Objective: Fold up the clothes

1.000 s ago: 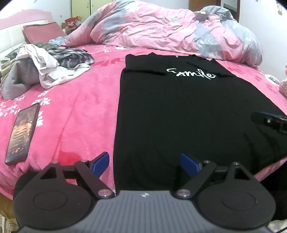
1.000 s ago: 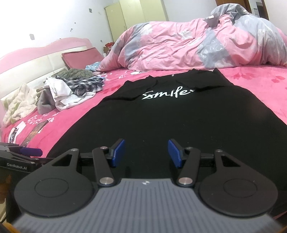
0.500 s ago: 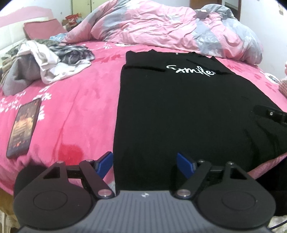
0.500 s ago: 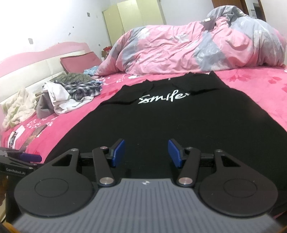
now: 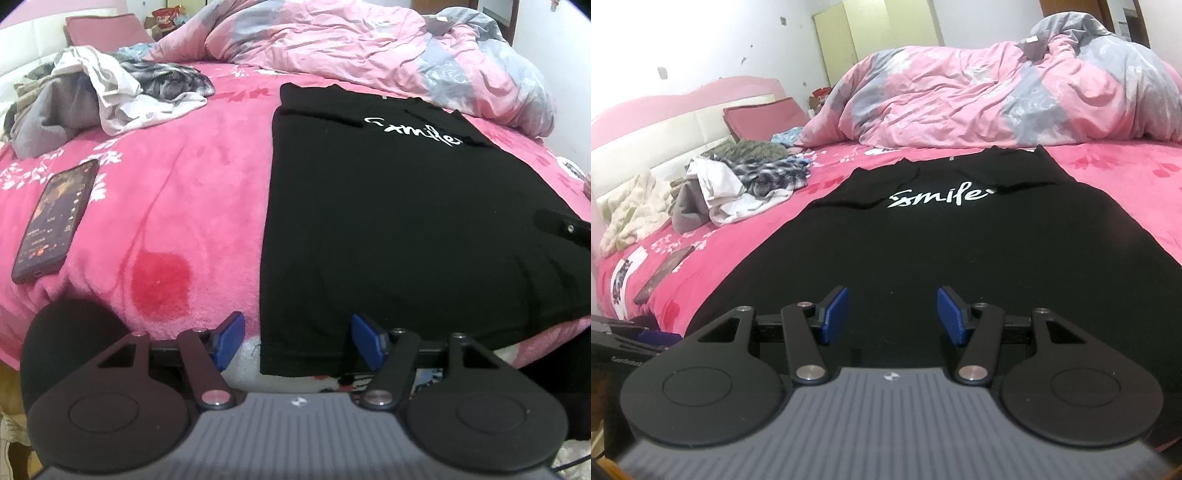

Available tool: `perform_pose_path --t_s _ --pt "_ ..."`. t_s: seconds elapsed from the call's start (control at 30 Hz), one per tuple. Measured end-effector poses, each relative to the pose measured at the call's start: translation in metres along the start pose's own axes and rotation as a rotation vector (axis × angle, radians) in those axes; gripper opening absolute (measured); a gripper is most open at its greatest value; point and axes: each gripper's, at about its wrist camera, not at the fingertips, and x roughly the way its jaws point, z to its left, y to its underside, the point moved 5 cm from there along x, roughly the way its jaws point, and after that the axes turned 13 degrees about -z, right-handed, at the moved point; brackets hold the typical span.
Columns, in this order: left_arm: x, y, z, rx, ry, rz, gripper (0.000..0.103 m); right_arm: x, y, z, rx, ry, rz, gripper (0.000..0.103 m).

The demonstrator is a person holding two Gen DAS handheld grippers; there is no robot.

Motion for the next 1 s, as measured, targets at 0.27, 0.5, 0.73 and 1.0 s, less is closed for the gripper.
perform_pose_path --t_s 0.27,0.5,0.73,1.0 --pt "0.000 0.005 -0.002 0.030 0.025 0.044 0.061 0.000 0.001 0.011 -0.021 -0.017 0.013 0.053" --pt "-0.002 0.011 -0.001 0.004 0.050 0.088 0.043 -0.001 0.006 0.022 -0.026 -0.059 0.023 0.053" --pt "-0.008 0.006 0.011 -0.113 0.047 0.072 0.013 -0.006 0.010 0.038 -0.032 -0.125 0.026 0.053" --pt "-0.027 -0.005 0.017 -0.228 0.100 0.023 0.008 -0.012 0.021 0.078 -0.144 -0.268 0.026 0.053"
